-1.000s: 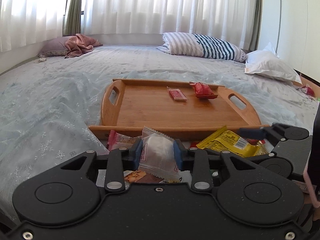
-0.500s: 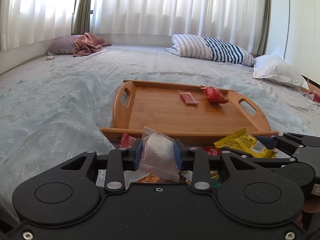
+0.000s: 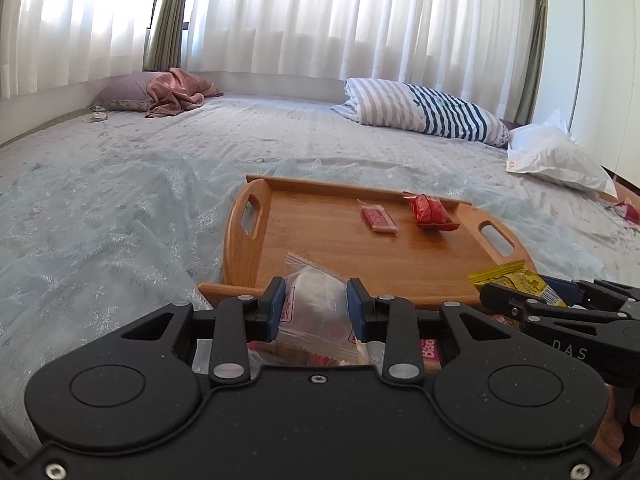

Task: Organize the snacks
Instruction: 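Carry the clear bag and yellow bag over the wooden tray with both tools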

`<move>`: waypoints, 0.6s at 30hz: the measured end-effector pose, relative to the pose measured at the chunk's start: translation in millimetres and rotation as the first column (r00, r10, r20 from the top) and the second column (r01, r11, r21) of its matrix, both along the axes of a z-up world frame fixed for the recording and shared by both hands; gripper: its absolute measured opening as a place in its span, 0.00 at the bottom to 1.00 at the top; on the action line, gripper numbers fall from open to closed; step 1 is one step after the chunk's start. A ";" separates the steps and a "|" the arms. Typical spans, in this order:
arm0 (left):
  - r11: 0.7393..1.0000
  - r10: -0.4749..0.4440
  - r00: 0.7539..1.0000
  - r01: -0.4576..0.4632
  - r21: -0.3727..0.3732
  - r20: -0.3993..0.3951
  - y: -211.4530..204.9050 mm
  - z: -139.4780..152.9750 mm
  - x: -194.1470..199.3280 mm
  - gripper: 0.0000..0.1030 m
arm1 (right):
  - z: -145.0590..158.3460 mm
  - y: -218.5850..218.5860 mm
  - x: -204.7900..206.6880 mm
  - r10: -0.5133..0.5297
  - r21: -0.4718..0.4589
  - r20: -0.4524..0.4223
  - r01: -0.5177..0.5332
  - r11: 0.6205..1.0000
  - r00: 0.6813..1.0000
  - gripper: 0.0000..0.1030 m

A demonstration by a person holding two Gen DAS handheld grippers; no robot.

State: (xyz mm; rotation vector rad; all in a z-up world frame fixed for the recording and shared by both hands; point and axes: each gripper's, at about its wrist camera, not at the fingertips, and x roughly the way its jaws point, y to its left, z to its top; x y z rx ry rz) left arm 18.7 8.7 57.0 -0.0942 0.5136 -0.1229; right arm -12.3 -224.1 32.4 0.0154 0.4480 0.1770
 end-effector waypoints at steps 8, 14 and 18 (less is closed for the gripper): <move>0.999 -0.006 1.000 0.005 -0.048 -0.009 1.5 9.0 20.3 0.31 | 5.5 -14.6 10.8 -0.042 0.055 -0.009 0.043 0.998 0.999 0.59; 0.998 -0.003 1.000 0.002 -0.069 -0.013 3.0 15.3 40.0 0.31 | 12.5 -23.2 19.3 -0.060 0.061 0.006 0.059 0.996 0.998 0.60; 0.995 -0.006 0.999 0.003 -0.098 -0.032 5.4 17.3 55.0 0.31 | 15.0 -25.6 25.9 -0.064 0.057 0.012 0.063 0.996 0.998 0.60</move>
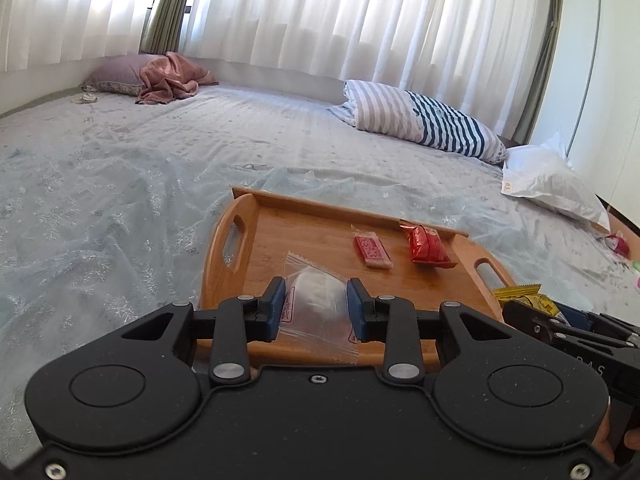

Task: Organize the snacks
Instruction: 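Carry the clear bag and yellow bag over the wooden tray with both tools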

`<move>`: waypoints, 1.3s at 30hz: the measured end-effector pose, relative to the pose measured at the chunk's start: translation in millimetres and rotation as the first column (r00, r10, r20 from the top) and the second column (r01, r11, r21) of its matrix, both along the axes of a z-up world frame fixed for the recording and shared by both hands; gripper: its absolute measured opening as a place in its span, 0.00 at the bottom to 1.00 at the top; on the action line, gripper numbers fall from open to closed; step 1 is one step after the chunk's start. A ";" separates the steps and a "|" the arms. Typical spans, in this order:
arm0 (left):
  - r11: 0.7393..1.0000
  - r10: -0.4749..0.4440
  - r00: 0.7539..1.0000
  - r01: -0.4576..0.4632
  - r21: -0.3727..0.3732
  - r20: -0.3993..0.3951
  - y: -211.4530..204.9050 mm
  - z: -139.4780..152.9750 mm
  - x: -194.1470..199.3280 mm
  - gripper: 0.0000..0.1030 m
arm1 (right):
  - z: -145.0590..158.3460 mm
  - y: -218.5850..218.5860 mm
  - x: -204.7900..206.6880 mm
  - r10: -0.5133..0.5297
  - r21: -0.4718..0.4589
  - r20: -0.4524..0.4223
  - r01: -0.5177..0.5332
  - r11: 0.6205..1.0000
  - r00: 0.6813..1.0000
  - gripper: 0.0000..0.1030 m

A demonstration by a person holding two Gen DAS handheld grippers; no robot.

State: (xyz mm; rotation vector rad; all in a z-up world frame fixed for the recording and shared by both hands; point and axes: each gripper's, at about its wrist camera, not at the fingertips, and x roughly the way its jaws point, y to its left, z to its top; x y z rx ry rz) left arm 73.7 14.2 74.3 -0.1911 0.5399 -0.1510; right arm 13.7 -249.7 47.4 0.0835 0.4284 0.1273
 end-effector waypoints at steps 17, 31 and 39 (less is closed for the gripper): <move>1.000 0.002 1.000 -0.002 -0.016 -0.005 -7.7 0.0 44.2 0.31 | 0.4 -4.2 27.1 -0.018 0.006 0.000 0.018 1.000 1.000 0.60; 0.999 0.002 0.999 -0.004 -0.039 -0.054 -8.2 -10.0 86.4 0.31 | -0.8 -28.5 56.4 -0.076 0.059 -0.025 0.077 0.995 0.997 0.60; 0.999 0.009 0.996 -0.013 -0.040 -0.086 -11.5 -20.5 107.9 0.31 | -4.0 -38.2 75.9 -0.112 0.049 -0.044 0.114 0.992 0.993 0.60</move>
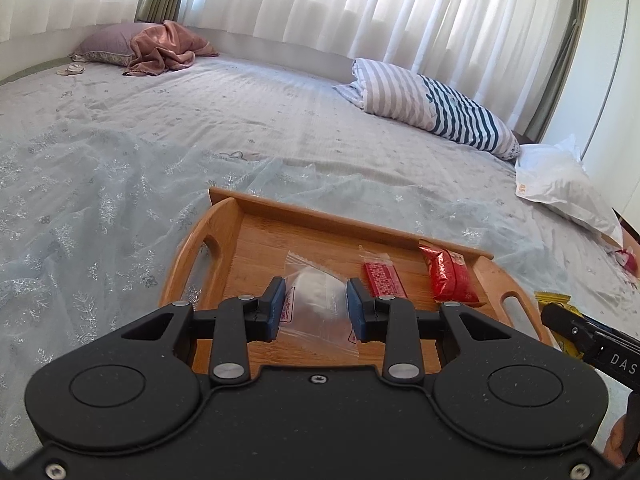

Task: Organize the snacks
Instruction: 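Carry the clear bag and yellow bag over the wooden tray with both tools, then lower both bags onto the tray and open both tools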

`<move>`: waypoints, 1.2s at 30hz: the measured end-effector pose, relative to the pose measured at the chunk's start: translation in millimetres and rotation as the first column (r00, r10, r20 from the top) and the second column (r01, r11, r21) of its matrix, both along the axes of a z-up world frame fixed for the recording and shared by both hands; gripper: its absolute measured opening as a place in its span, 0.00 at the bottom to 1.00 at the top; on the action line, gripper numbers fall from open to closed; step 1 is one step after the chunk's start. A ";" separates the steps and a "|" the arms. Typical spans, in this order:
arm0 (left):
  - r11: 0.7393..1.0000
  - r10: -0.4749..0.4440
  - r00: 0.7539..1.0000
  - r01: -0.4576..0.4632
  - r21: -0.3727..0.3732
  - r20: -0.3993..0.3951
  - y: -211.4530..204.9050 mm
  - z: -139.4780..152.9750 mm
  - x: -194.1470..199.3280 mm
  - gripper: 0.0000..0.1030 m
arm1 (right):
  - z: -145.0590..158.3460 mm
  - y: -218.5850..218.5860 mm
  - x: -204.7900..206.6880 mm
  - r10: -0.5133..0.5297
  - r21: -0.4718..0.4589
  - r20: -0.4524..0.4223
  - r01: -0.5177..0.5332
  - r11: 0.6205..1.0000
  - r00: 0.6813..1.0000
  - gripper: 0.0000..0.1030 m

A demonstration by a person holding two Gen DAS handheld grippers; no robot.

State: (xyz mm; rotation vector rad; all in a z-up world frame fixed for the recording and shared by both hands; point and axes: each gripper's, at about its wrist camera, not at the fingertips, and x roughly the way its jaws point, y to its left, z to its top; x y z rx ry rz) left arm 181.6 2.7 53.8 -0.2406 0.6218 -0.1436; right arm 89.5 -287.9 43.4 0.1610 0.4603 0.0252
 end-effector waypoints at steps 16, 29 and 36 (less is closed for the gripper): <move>0.999 0.025 0.989 -0.031 -0.045 -0.146 -7.6 -20.7 78.9 0.30 | -10.9 6.9 89.3 -0.011 -0.150 -0.109 -0.005 0.989 0.994 0.60; 0.998 0.003 0.980 -0.015 -0.059 -0.200 -27.5 -37.8 112.7 0.31 | -27.0 21.7 121.5 -0.014 -0.218 -0.192 -0.029 0.975 0.981 0.60; 0.998 0.002 0.983 -0.014 -0.064 -0.184 -31.9 -39.6 119.2 0.31 | -30.5 20.5 128.7 0.003 -0.161 -0.210 -0.037 0.986 0.978 0.60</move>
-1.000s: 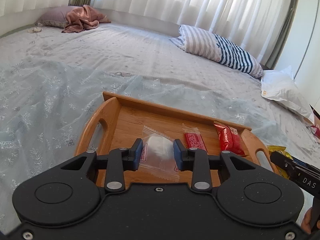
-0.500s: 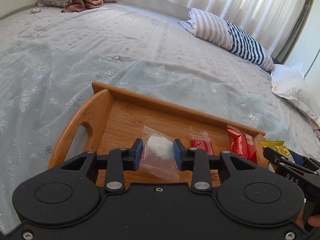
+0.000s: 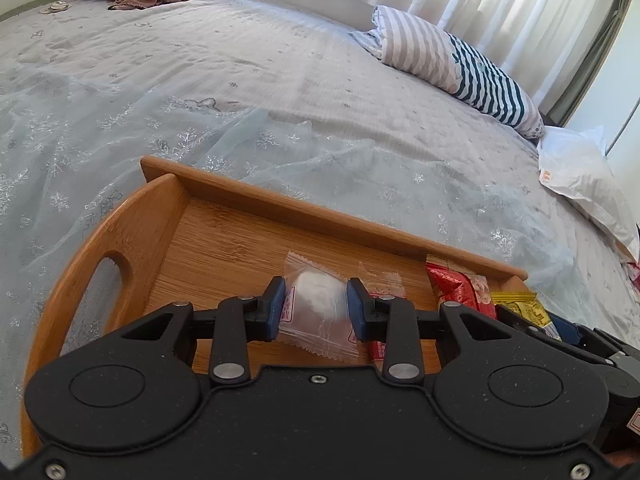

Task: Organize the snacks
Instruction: 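Lower both bags onto the tray and open both tools, then withdraw both open tools from the tray back over the snack pile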

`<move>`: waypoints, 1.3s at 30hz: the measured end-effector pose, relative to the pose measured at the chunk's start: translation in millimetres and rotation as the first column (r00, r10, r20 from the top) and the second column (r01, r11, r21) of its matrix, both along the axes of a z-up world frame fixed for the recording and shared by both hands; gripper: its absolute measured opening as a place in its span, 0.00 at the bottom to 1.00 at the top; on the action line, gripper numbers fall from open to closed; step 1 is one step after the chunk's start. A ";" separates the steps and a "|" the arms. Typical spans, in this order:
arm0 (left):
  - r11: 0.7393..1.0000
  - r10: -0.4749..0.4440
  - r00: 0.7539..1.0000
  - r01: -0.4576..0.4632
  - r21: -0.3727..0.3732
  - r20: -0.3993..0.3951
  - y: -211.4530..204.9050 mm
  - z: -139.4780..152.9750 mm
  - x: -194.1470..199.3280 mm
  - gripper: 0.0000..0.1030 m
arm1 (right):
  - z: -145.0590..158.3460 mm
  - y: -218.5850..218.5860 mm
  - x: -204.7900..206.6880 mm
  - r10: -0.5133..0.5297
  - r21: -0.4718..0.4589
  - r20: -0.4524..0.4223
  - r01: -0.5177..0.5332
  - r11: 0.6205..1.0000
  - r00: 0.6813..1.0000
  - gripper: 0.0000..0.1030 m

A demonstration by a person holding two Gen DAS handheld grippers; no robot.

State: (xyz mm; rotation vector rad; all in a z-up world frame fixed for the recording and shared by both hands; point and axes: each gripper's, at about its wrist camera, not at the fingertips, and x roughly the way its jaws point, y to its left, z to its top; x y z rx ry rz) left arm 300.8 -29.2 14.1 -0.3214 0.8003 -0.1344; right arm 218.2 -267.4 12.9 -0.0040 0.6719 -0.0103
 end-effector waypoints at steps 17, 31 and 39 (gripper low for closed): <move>1.000 -0.013 1.000 0.013 -0.007 0.006 -0.8 -1.3 7.3 0.32 | -7.3 -7.9 5.4 0.005 0.088 -0.028 -0.002 0.996 1.000 0.62; 1.000 -0.025 0.999 0.024 0.018 0.044 3.6 18.0 -14.1 0.81 | 14.1 -15.0 -17.2 -0.013 0.110 0.037 0.009 0.994 0.999 0.87; 0.996 -0.067 0.991 0.059 0.067 0.119 8.1 38.0 -54.1 0.86 | 27.0 -17.2 -47.5 -0.015 0.104 0.087 0.006 0.995 0.996 0.91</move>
